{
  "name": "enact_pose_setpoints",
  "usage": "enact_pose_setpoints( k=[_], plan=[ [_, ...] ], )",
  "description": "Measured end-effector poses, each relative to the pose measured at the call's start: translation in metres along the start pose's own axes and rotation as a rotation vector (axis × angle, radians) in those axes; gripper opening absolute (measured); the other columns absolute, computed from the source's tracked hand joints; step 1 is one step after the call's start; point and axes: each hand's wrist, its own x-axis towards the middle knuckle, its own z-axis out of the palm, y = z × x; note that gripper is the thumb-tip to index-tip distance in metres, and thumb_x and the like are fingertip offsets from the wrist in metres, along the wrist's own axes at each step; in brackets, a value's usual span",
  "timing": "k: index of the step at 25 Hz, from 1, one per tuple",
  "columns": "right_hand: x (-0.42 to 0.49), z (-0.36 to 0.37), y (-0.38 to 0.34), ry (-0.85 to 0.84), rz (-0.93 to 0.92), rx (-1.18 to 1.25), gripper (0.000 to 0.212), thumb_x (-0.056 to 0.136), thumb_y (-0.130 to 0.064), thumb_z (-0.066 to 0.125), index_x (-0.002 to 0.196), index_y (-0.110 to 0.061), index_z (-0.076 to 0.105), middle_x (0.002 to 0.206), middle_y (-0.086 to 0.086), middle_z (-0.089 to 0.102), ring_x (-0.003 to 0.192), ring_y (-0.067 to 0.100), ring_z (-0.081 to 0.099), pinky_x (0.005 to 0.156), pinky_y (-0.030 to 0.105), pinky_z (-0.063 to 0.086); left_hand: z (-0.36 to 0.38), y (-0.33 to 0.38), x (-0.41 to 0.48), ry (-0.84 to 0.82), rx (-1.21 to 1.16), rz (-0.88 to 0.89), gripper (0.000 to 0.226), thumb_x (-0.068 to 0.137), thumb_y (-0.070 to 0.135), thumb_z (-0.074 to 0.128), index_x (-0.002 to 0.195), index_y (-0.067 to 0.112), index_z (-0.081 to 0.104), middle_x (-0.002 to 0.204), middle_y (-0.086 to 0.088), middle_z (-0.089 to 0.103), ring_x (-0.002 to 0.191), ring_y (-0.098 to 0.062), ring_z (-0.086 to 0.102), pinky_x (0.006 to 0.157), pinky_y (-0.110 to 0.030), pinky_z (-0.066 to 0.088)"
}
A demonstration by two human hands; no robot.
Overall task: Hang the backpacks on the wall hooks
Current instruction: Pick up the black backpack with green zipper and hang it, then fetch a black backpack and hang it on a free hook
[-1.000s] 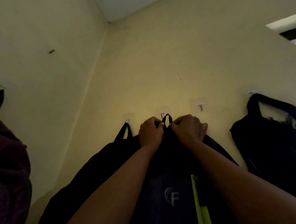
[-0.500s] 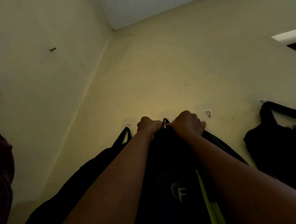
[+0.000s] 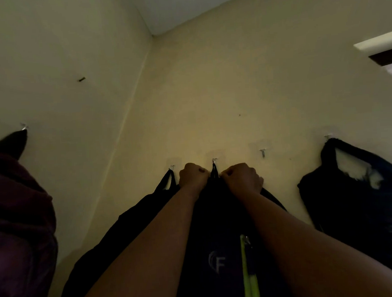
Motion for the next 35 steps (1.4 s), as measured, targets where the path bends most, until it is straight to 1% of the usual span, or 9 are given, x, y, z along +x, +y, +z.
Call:
enact_pose_setpoints(
  k=[7,15,18,22,28,31,32,34,35],
  plan=[
    [-0.055,-0.070,0.026,-0.154,-0.118,0.335,0.036,0.095,-0.030,0.047,0.119,-0.009,0.063,0.122,0.011,0.066,0.114,0.026,0.058,0.095,0.030,0.044,-0.029,0.027,-0.092,0.049,-0.031,0.037,0.040,0.094,0.025,0.051,0.129,0.006,0.054,0.135,-0.011,0.055,0.123,-0.025,0.052,0.092,-0.023,0.040],
    [-0.152,-0.152,0.067,-0.315,0.261,0.693,0.041,0.095,-0.045,0.040,0.115,-0.017,0.063,0.088,-0.004,0.059,0.088,0.015,0.055,0.084,0.030,0.044,-0.018,0.055,-0.209,-0.024,-0.305,-0.283,0.041,0.087,0.042,0.056,0.118,0.016,0.062,0.116,-0.003,0.064,0.108,-0.021,0.060,0.094,-0.032,0.049],
    [-0.192,-0.182,0.081,-0.367,0.372,0.702,0.046,0.092,-0.052,0.041,0.121,-0.022,0.058,0.102,-0.001,0.063,0.098,0.017,0.058,0.088,0.032,0.047,-0.013,0.068,-0.258,-0.138,-0.341,-0.358,0.051,0.084,0.051,0.054,0.120,0.016,0.061,0.124,-0.004,0.062,0.113,-0.023,0.058,0.102,-0.041,0.045],
    [-0.240,-0.226,0.098,-0.366,0.530,0.711,0.061,0.088,-0.060,0.043,0.132,-0.019,0.051,0.130,0.004,0.057,0.120,0.021,0.053,0.092,0.031,0.040,-0.013,0.090,-0.327,-0.240,-0.405,-0.474,0.056,0.089,0.050,0.047,0.135,0.018,0.047,0.138,-0.001,0.048,0.130,-0.022,0.043,0.107,-0.036,0.033],
    [-0.352,-0.315,0.100,-0.263,0.704,0.630,0.063,0.085,-0.062,0.045,0.132,-0.021,0.051,0.133,0.004,0.055,0.121,0.023,0.051,0.104,0.040,0.038,-0.038,0.115,-0.453,-0.389,-0.537,-0.593,0.060,0.092,0.048,0.041,0.141,0.015,0.038,0.148,-0.006,0.040,0.136,-0.023,0.038,0.109,-0.035,0.029],
    [-0.413,-0.372,0.101,-0.191,0.805,0.517,0.080,0.069,-0.078,0.048,0.127,-0.023,0.055,0.132,0.004,0.058,0.120,0.024,0.053,0.107,0.043,0.038,-0.054,0.134,-0.519,-0.497,-0.602,-0.678,0.060,0.092,0.049,0.041,0.142,0.017,0.037,0.149,-0.005,0.039,0.137,-0.021,0.037,0.104,-0.030,0.027],
    [-0.433,-0.395,0.098,-0.175,0.822,0.506,0.077,0.071,-0.077,0.048,0.124,-0.023,0.056,0.125,0.005,0.062,0.115,0.022,0.055,0.103,0.040,0.040,-0.056,0.142,-0.542,-0.538,-0.620,-0.684,0.061,0.092,0.050,0.041,0.143,0.017,0.036,0.150,-0.005,0.038,0.137,-0.020,0.036,0.102,-0.029,0.026],
    [-0.462,-0.443,0.087,-0.139,0.835,0.493,0.048,0.090,-0.055,0.044,0.120,-0.020,0.055,0.108,0.004,0.064,0.106,0.020,0.054,0.096,0.037,0.041,-0.062,0.167,-0.584,-0.608,-0.661,-0.705,0.060,0.093,0.048,0.040,0.144,0.016,0.034,0.150,-0.003,0.037,0.138,-0.019,0.035,0.102,-0.027,0.026],
    [-0.474,-0.470,0.091,-0.095,0.865,0.455,0.041,0.095,-0.045,0.041,0.123,-0.018,0.053,0.112,0.005,0.063,0.111,0.023,0.053,0.101,0.039,0.039,-0.062,0.186,-0.607,-0.645,-0.678,-0.718,0.059,0.093,0.047,0.040,0.143,0.016,0.034,0.150,-0.002,0.037,0.138,-0.018,0.034,0.103,-0.027,0.025]
  ],
)
